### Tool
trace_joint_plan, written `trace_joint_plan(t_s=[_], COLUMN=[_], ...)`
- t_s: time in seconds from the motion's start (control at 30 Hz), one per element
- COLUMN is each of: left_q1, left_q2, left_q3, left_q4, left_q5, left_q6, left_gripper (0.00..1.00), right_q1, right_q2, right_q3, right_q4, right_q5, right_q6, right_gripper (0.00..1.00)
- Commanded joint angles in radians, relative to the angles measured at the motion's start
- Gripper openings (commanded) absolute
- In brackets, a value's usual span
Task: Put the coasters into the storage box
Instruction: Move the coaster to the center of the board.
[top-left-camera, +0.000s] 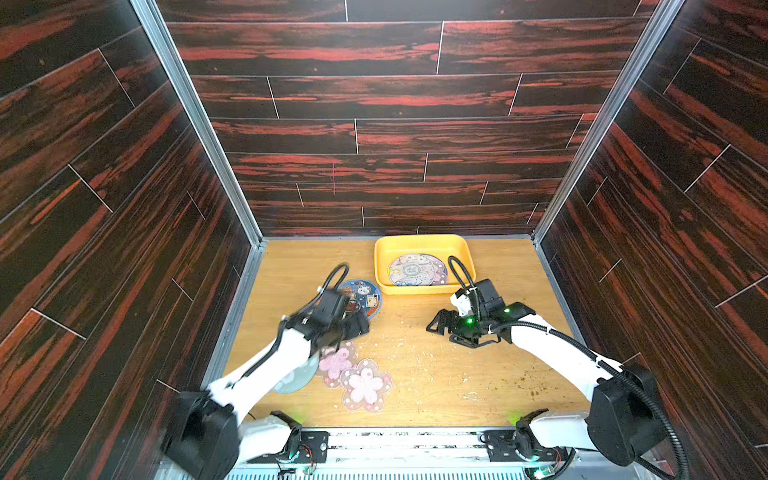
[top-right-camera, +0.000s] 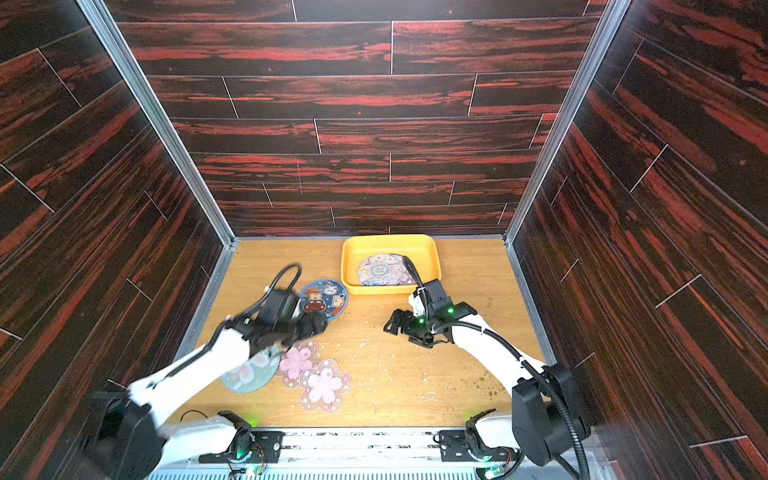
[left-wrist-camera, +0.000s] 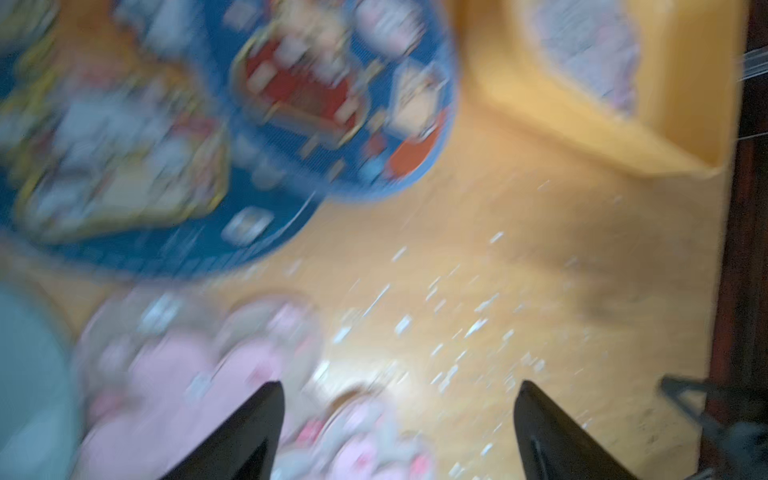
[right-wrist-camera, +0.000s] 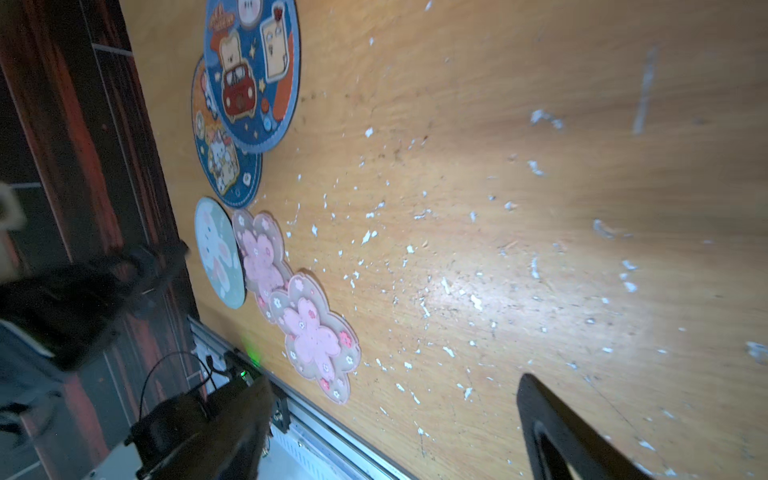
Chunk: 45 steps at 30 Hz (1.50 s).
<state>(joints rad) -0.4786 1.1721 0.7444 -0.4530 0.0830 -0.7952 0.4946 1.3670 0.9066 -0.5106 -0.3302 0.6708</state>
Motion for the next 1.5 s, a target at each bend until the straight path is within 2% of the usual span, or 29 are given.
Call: trace_joint_plan(t_s=[0.0,0.27,0.53,0.63,0.83,1.2,1.47], left_q1=[-0.018,-0.076,-0.213,-0.260,-0.338,-0.377,-0.425], left_q2=[-0.118,-0.328,-0.343,-0.310,-0.197,0.019,0.195], left_q3=[-0.096,-0.276,-0.355,-0.372,-0.415,-0.307,-0.171], left_q4=[-0.092,-0.191,-0.143,-0.130,0.020,0.198,0.238], left_q5=[-0.039,-0.065,-0.089,-0.098,-0.088,-0.032,-0.009], left_q6=[-0.076,-0.195,-0.309,-0.340,-0.395,-0.361,-0.312], left_gripper=[0.90,0.91,0.91,0.91,0.91,0.91,0.91], right_q1=[0.016,0.052,0.079,0.085,0.090,0.093,0.139], right_q2=[0.027,0.050,0.067,0.066,0.055,0.027,0.037], right_q3=[0.006,0.000,0.006,0.005,-0.005,-0.047,-0.096], right_q4=[0.014,0.037,0.042,0.041,0.040,0.049,0.066], right_q5=[-0.010,-0.010,-0.010,-0.010,-0.007,-0.007,-0.002], right_q6=[-0.017,-0.010,-0.005,-0.004,0.001,0.009,0.022], right_gripper=[0.93,0.93,0.93,0.93,0.93,0.93,0.93])
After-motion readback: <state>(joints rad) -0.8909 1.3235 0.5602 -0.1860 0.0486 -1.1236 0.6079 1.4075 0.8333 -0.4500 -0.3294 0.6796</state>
